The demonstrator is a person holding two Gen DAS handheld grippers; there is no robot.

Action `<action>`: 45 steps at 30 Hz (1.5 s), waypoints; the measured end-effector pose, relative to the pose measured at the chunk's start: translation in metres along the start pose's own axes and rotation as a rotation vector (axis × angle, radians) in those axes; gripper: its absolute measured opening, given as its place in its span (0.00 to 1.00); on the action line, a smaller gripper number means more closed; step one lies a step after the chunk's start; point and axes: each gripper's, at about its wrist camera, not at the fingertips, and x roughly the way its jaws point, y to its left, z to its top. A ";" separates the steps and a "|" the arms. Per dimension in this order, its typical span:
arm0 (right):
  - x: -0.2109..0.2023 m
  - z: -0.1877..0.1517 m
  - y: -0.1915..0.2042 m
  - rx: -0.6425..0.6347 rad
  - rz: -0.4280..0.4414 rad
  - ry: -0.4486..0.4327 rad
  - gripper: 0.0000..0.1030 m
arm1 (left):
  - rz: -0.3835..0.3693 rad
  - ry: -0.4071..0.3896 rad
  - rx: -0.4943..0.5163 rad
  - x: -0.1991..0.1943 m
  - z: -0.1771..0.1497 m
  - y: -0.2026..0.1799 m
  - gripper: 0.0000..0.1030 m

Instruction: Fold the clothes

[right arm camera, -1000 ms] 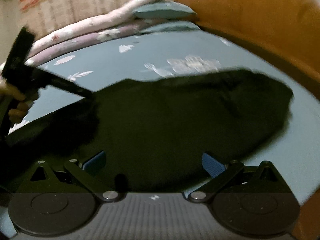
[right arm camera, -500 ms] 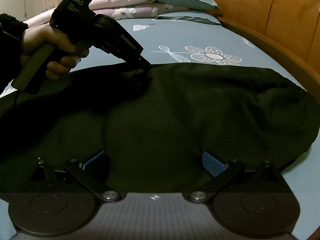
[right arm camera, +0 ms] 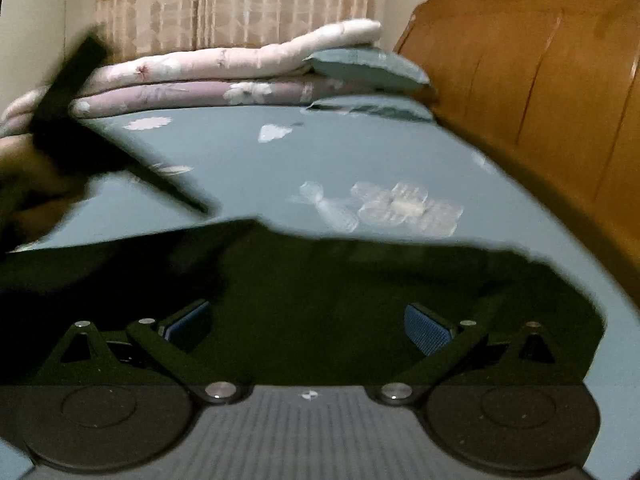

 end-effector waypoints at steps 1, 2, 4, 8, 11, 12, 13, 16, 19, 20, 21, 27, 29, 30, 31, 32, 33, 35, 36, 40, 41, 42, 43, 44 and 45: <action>0.010 0.005 -0.006 0.002 -0.002 0.015 1.00 | 0.008 0.014 0.000 -0.007 -0.005 0.003 0.31; 0.023 0.007 -0.012 0.018 0.000 0.043 1.00 | 0.016 0.024 -0.001 -0.015 -0.011 0.006 0.31; 0.045 0.004 -0.023 0.059 -0.003 0.110 1.00 | 0.030 0.038 -0.004 -0.030 -0.024 0.013 0.31; 0.052 -0.021 -0.036 0.123 -0.051 0.196 1.00 | 0.100 0.046 0.036 -0.064 -0.051 0.022 0.36; 0.028 -0.025 -0.034 0.177 -0.053 0.184 1.00 | 0.168 0.034 0.080 -0.088 -0.071 0.025 0.38; 0.021 -0.025 -0.030 0.188 -0.049 0.173 1.00 | 0.187 0.025 0.090 -0.096 -0.078 0.025 0.39; 0.013 -0.025 -0.025 0.191 -0.038 0.157 1.00 | 0.206 0.015 0.100 -0.104 -0.084 0.025 0.40; -0.002 -0.023 -0.006 0.183 -0.012 0.119 1.00 | 0.233 -0.018 0.080 -0.124 -0.103 0.021 0.43; -0.011 -0.026 0.022 0.114 0.010 0.112 1.00 | 0.226 -0.039 0.080 -0.137 -0.124 0.011 0.47; -0.013 -0.028 0.031 0.085 0.020 0.115 1.00 | 0.220 -0.040 0.094 -0.139 -0.131 0.005 0.48; -0.014 -0.030 0.039 0.057 0.031 0.120 1.00 | 0.215 -0.041 0.108 -0.141 -0.138 0.000 0.49; -0.025 -0.046 0.077 -0.106 0.054 0.150 1.00 | 0.191 -0.056 0.141 -0.148 -0.175 -0.022 0.53; -0.030 -0.054 0.084 -0.131 0.053 0.151 1.00 | 0.159 -0.061 0.109 -0.149 -0.187 -0.024 0.54; -0.031 -0.058 0.087 -0.138 0.045 0.148 1.00 | 0.147 -0.058 0.098 -0.148 -0.194 -0.026 0.54; -0.034 -0.062 0.091 -0.142 0.038 0.144 1.00 | 0.141 -0.054 0.092 -0.147 -0.201 -0.028 0.54; -0.037 -0.066 0.094 -0.144 0.031 0.136 1.00 | 0.138 -0.048 0.086 -0.146 -0.209 -0.031 0.54; -0.040 -0.069 0.096 -0.144 0.026 0.125 1.00 | 0.135 -0.041 0.079 -0.144 -0.217 -0.033 0.54; -0.047 -0.076 0.101 -0.141 0.021 0.099 1.00 | 0.139 -0.030 0.062 -0.143 -0.232 -0.038 0.54; -0.050 -0.079 0.103 -0.139 0.019 0.088 1.00 | 0.142 -0.029 0.053 -0.144 -0.239 -0.040 0.55; -0.060 -0.087 0.111 -0.150 0.009 0.040 1.00 | 0.141 -0.041 0.042 -0.154 -0.261 -0.051 0.60; -0.063 -0.089 0.113 -0.149 0.006 0.028 1.00 | 0.144 -0.049 0.047 -0.158 -0.264 -0.053 0.61; -0.064 -0.089 0.115 -0.145 0.011 0.022 1.00 | 0.151 -0.060 0.048 -0.163 -0.266 -0.054 0.61; -0.066 -0.090 0.116 -0.141 0.017 0.016 1.00 | 0.159 -0.073 0.046 -0.167 -0.268 -0.055 0.61; -0.068 -0.090 0.118 -0.137 0.024 0.011 1.00 | 0.170 -0.081 0.040 -0.171 -0.269 -0.054 0.62; -0.071 -0.090 0.120 -0.134 0.035 0.006 1.00 | 0.183 -0.086 0.033 -0.174 -0.270 -0.052 0.62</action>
